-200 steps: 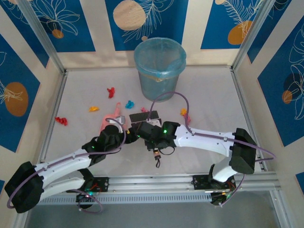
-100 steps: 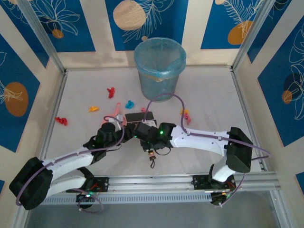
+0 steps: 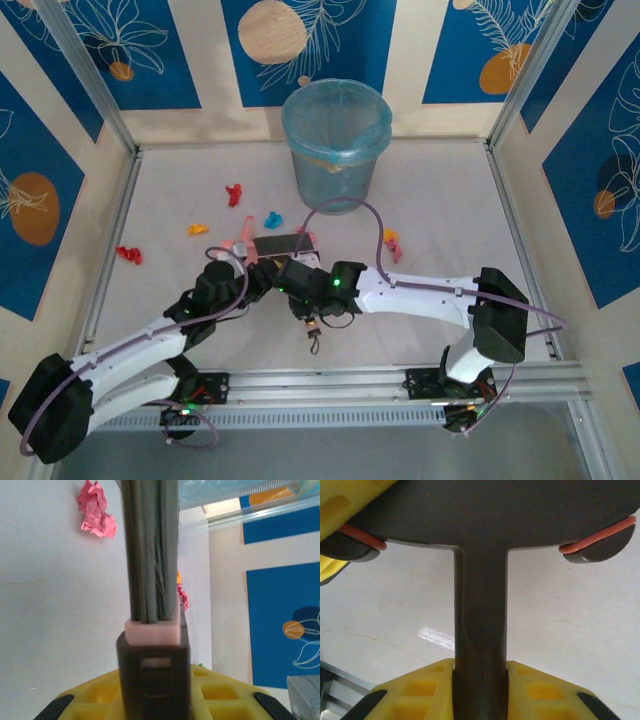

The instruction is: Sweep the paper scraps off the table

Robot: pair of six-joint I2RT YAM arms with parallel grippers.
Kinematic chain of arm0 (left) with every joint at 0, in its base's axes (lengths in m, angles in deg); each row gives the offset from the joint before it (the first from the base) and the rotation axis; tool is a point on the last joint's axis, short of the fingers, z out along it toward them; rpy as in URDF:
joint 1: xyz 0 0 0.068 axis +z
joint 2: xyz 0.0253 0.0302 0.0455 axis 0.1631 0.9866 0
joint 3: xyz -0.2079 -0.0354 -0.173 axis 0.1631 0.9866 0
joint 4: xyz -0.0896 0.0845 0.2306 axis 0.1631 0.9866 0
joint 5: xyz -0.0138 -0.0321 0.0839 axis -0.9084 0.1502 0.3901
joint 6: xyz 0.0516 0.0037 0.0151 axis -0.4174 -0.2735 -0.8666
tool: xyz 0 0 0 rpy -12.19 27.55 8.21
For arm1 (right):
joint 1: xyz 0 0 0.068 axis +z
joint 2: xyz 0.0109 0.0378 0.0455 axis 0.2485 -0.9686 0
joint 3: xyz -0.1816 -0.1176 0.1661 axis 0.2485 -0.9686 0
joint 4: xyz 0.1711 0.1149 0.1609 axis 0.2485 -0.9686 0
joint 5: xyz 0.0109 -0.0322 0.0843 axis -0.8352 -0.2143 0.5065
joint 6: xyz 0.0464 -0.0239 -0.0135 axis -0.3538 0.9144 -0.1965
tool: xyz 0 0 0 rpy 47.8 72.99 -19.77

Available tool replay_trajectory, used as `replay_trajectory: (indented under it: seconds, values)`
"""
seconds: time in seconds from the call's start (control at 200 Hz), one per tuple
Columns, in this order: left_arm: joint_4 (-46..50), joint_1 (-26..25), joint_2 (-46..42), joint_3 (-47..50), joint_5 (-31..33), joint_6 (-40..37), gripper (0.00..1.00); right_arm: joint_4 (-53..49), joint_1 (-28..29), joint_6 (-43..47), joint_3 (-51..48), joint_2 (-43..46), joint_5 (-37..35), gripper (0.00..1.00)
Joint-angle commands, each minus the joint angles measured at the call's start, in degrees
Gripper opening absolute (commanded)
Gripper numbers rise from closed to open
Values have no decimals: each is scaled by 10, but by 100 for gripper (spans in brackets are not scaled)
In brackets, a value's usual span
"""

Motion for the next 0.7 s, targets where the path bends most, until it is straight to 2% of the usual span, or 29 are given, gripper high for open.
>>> replay_trajectory:
  seconds: [0.0,0.105,0.17,0.19,0.24,0.265,0.375,0.5,0.695]
  values:
    - [45,13,-29,21,40,26,0,29,16,15,-10,27,-15,40]
    - [64,15,-58,25,50,43,0,47,22,13,-24,44,-25,56]
    - [87,18,-75,25,62,54,0,58,30,11,-35,59,-48,67]
    - [92,19,-80,26,65,58,0,64,33,11,-40,65,-55,73]
    - [103,21,-92,28,67,67,0,87,39,17,-58,80,-71,76]
    - [107,22,-101,29,68,70,0,100,42,17,-70,87,-77,82]
    - [135,30,-132,32,77,86,0,150,45,15,-112,117,-80,83]
    - [162,49,-167,43,76,148,0,205,61,30,-153,150,-93,84]
    - [284,60,-195,6,100,248,0,243,68,31,-193,198,-89,84]
